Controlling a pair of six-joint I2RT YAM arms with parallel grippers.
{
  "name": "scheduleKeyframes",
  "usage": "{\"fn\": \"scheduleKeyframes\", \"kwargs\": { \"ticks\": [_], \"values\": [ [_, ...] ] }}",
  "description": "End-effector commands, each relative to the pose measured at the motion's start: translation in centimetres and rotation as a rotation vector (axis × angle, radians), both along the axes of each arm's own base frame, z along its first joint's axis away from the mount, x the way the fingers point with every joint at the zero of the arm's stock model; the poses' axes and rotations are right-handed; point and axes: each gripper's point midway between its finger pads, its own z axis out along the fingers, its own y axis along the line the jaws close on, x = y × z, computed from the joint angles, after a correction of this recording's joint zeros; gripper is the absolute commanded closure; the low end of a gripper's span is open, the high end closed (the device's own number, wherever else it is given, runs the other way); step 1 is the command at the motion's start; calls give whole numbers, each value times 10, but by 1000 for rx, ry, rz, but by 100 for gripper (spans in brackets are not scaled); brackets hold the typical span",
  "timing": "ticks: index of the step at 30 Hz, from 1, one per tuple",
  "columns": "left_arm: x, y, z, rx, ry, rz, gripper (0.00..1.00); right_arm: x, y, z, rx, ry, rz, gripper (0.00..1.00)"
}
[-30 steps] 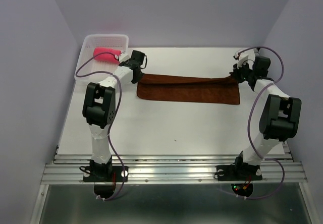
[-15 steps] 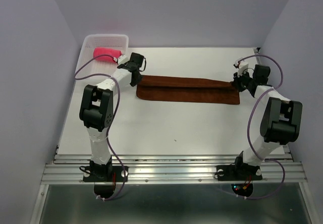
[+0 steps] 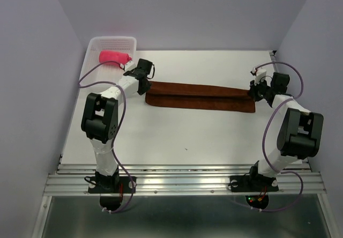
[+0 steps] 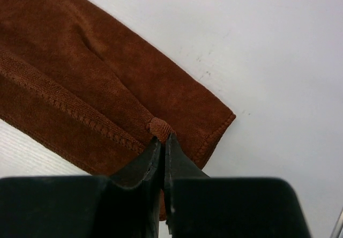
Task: Roll the towels
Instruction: Fold the towel
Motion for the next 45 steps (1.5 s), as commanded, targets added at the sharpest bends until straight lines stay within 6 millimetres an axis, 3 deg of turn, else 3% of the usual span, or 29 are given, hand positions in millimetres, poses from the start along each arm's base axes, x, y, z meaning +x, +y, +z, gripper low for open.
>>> {"fn": "scheduleKeyframes", "kwargs": {
  "ticks": [1,11,17,18,19,20,24,27,30,31,36,37,38,41,43,44,45],
  "values": [
    [-5,12,16,27,-36,27,100,-5,-6,10,0,-22,-23,96],
    [-15,10,-18,24,43,23,100,-13,-7,-22,41,74,-74,90],
    [-21,11,-30,45,121,23,100,-27,-15,-32,35,109,-171,72],
    [-22,13,-29,54,124,27,95,-28,-23,-31,10,107,-215,68],
    [-23,14,-29,62,128,27,88,-29,-27,-29,1,102,-243,45],
    [-24,16,-29,65,131,31,73,-34,-30,-33,5,119,-283,42],
    [-32,18,-21,68,133,31,58,-35,-50,-17,-21,68,-411,39],
    [-38,22,-10,72,120,32,43,-40,-73,6,-66,10,-561,26],
    [-40,22,5,62,94,30,40,-49,-96,31,-94,-47,-729,11],
    [-40,20,11,58,82,20,40,-52,-99,38,-96,-58,-760,0],
    [-35,5,34,50,40,-23,36,-46,-84,82,51,-163,-763,0],
    [-34,2,38,45,31,-36,35,-47,-73,76,102,-114,-734,0],
    [-30,-6,45,43,11,-63,33,-39,-63,87,163,-117,-701,0],
    [-18,-26,54,12,-33,-129,32,-30,-41,75,310,-2,-672,0],
    [-12,-38,60,4,-56,-171,32,-21,-37,78,384,40,-696,0],
    [-7,-42,56,6,-59,-186,31,-20,-34,58,397,118,-703,1],
    [-4,-50,58,-7,-69,-211,31,-12,-34,60,423,128,-717,2]
  ]
}}
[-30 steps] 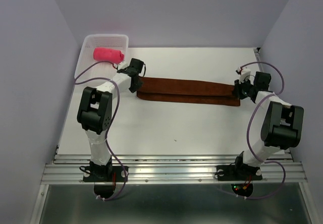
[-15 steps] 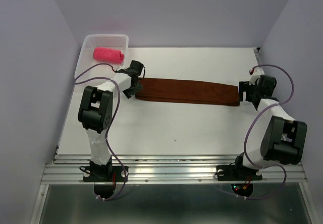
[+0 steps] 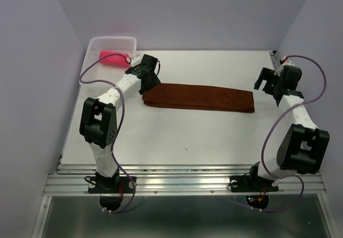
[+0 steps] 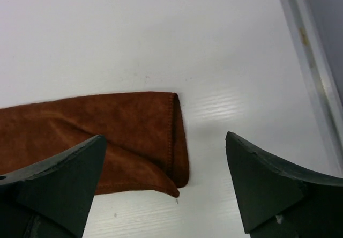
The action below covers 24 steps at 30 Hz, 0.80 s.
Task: Roll the towels
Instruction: Fold the towel
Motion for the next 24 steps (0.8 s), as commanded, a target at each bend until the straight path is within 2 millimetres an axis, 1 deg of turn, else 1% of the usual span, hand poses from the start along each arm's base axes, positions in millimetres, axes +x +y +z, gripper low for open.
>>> {"fn": "scheduleKeyframes", "kwargs": {
  "ticks": [1,2,3,4,5,6,7,8,9,10,11,13,16,19,21,22,24],
  "values": [
    [22,-26,20,-24,-77,-114,31,12,19,-13,216,86,-8,8],
    [27,-32,14,-28,-78,-134,31,16,20,-28,235,126,-2,10],
    [31,-35,14,-35,-83,-141,31,19,20,-31,254,135,-7,15],
    [32,-39,11,-40,-81,-164,31,25,25,-30,270,134,27,20],
    [35,-40,4,-37,-73,-166,31,26,26,-35,274,147,36,26],
    [38,-41,3,-36,-74,-168,31,30,25,-44,272,171,24,32],
    [38,-41,0,-29,-70,-172,31,29,24,-53,266,196,17,37],
    [40,-42,-6,-26,-64,-173,31,30,27,-57,256,220,17,41],
    [40,-42,-9,-25,-59,-177,31,30,29,-70,243,260,16,43],
    [40,-43,-12,-25,-55,-183,31,30,27,-76,215,283,4,43],
    [39,-43,-20,-20,-37,-184,31,30,27,-81,201,305,-9,43],
    [38,-42,-27,-17,-19,-182,31,27,20,-93,155,350,-47,45],
    [33,-40,-44,-6,17,-181,31,28,16,-100,118,370,-64,45],
    [27,-35,-57,5,50,-175,31,31,22,-105,110,382,-48,48],
    [25,-32,-61,5,60,-166,31,30,18,-110,93,396,-64,50],
    [21,-31,-66,8,70,-165,31,31,20,-111,81,399,-60,51],
    [20,-29,-68,11,74,-160,31,31,20,-115,84,408,-61,52]
  ]
}}
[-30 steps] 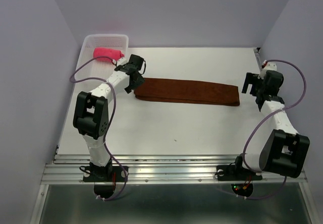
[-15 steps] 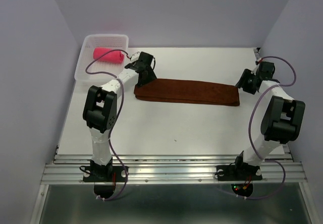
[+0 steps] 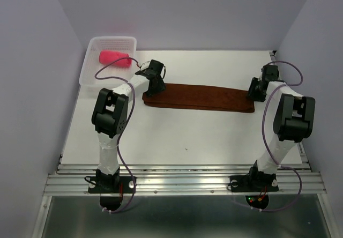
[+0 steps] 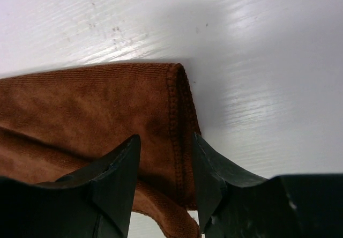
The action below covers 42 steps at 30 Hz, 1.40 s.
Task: Roll the towels
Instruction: Fold the towel
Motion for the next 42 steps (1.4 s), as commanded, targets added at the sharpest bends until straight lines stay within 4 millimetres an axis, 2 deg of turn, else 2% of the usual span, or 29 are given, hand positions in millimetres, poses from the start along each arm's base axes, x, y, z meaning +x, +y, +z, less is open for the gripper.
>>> {"fn": "scheduleKeyframes", "kwargs": {
  "ticks": [1,2,4,8,13,16,20,22,26,29,34,37,39,42],
  "values": [
    [-5,11,-8,21,16,10,31,11,-8,5,-53,-8,-10,52],
    [-6,12,-9,23,17,11,31,11,-14,6,-82,-2,-31,53],
    [-8,14,-12,28,25,14,31,11,-13,3,-99,5,-26,53],
    [-10,15,-16,28,33,13,31,15,-11,2,-86,-2,-12,65],
    [-14,18,-23,40,48,16,31,19,-10,-2,-84,-1,0,74],
    [-17,23,-26,45,56,25,31,19,-13,-4,-98,2,-3,86],
    [-19,28,-29,48,67,31,31,23,-22,8,-145,-18,-21,95],
    [-22,32,-32,54,74,38,31,24,-26,14,-171,-27,-24,96],
    [-24,36,-36,56,82,43,31,27,-35,27,-218,-26,-26,96],
    [-26,35,-37,53,86,41,31,22,-41,22,-246,25,-28,95],
    [-27,36,-41,58,95,39,31,21,-52,24,-308,48,-44,91],
    [-29,35,-43,55,101,36,31,28,-52,28,-304,32,-37,84],
    [-28,35,-43,50,100,35,31,32,-51,25,-298,35,-22,75],
    [-28,31,-43,33,97,26,31,33,-46,23,-270,52,-9,72]
  ]
}}
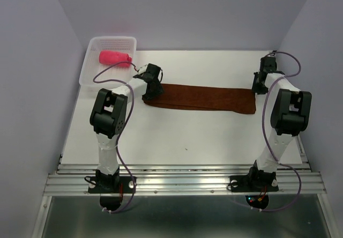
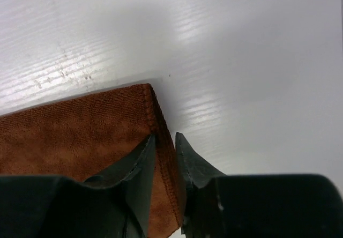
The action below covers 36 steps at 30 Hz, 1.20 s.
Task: Roll the towels
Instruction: Fold the towel
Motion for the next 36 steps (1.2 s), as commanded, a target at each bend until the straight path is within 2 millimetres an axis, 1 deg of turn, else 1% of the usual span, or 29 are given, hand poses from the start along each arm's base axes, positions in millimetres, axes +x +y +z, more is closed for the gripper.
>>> {"fn": "scheduleKeyframes", "kwargs": {
  "ticks": [1,2,3,4,5,6,7,8,9,10,12,15,19,20,23,26,29,30,31,32,36],
  "values": [
    [-18,14,-18,26,73,5,31,11,-7,13,-14,-14,-6,72],
    [-18,13,-18,20,70,1,31,6,-5,9,-7,-11,-8,72],
    [-17,13,-17,16,67,1,31,6,-5,16,-9,-30,-9,65],
    [-16,12,-16,16,64,0,31,3,-4,16,-9,-30,-10,58],
    [-16,12,-15,14,62,-3,31,-1,-1,14,5,-24,-7,56],
    [-16,11,-14,12,58,-6,31,-3,1,13,18,-22,-7,56],
    [-16,10,-14,9,59,-8,31,-6,5,17,39,-33,-19,56],
    [-15,10,-14,5,59,-8,31,-9,11,16,71,-31,-11,56],
    [-16,9,-14,3,57,-11,31,-18,15,8,87,-11,-17,56],
    [-16,9,-15,3,58,-13,31,-22,17,13,101,-22,-27,56],
    [-16,9,-14,-2,56,-14,31,-32,20,8,113,-5,-31,56],
    [-17,9,-14,-1,56,-16,31,-38,19,5,105,10,-45,58],
    [-17,8,-14,-3,57,-19,31,-53,14,-4,79,63,-81,60],
    [-17,8,-13,-3,53,-19,31,-55,15,-5,83,70,-83,61],
    [-17,10,-13,6,58,-20,31,-60,19,-10,104,82,-78,61],
    [-16,10,-12,9,55,-21,31,-64,17,-12,93,91,-95,61],
    [-15,10,-11,10,54,-22,31,-65,14,-10,77,89,-108,75],
    [-16,10,-10,10,54,-22,31,-62,14,-7,78,76,-109,82],
    [-16,11,-11,11,55,-20,31,-61,14,-5,80,68,-107,85],
    [-16,10,-10,9,52,-20,31,-58,14,2,78,42,-105,89],
    [-16,10,-8,3,48,-15,31,-50,10,22,62,-10,-108,90]
  ]
}}
